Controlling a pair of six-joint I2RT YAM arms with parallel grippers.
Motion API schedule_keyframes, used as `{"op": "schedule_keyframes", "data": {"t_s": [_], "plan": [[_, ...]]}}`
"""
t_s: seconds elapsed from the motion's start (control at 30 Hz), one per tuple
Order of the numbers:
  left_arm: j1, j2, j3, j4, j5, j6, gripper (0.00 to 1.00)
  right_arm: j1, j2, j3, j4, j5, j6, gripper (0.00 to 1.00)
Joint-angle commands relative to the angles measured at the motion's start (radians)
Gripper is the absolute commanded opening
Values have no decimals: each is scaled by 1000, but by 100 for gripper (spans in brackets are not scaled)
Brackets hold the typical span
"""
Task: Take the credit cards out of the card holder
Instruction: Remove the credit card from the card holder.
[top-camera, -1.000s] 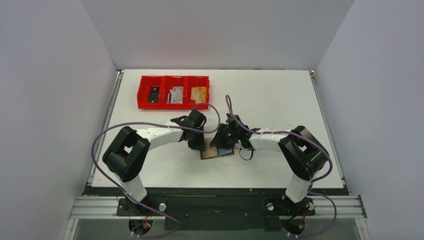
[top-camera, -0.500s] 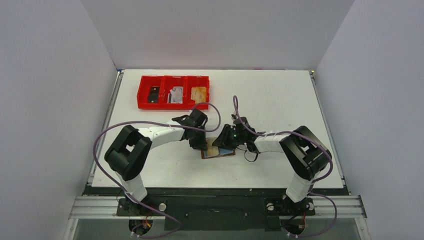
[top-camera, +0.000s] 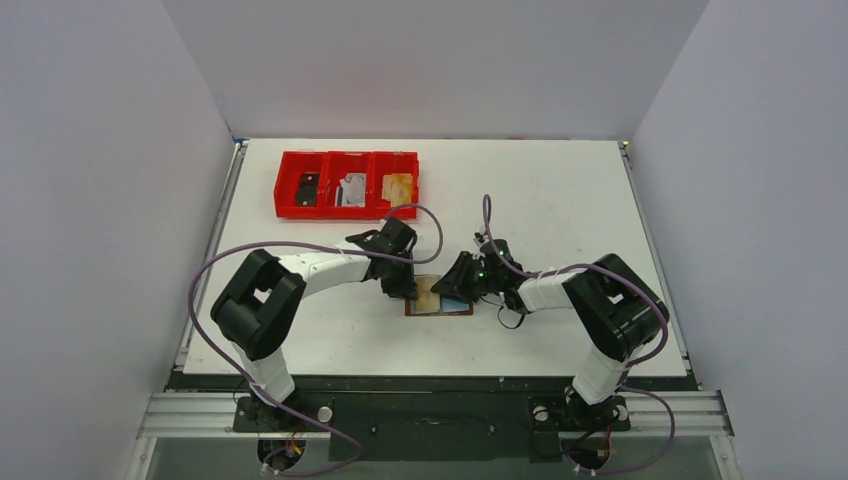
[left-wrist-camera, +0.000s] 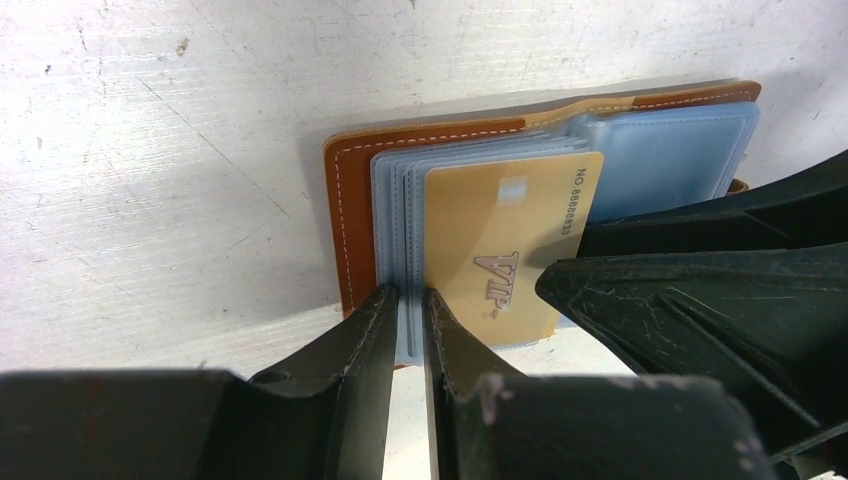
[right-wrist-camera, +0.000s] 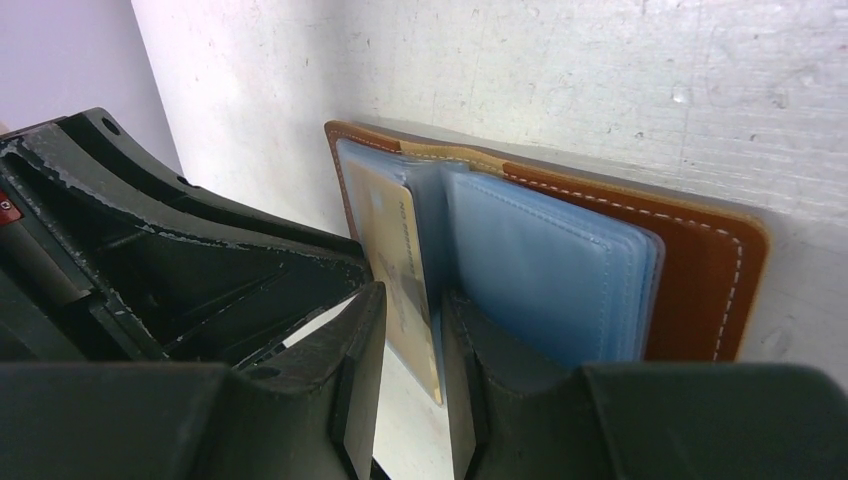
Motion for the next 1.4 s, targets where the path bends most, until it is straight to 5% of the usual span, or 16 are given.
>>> {"op": "schedule_keyframes", "data": {"t_s": [0.0,0.6,1.37], "plan": [[-11,78,-32,-28,-68,8,14,-14,-44,-14,82,-30,12,24],[-13,84,-18,-35,-67,12,14,-24,-82,10,-77,39,-65,24],[-12,96,-30,-41,-76,-3,12,-51,-59,-36,31,8,-12,0]]}}
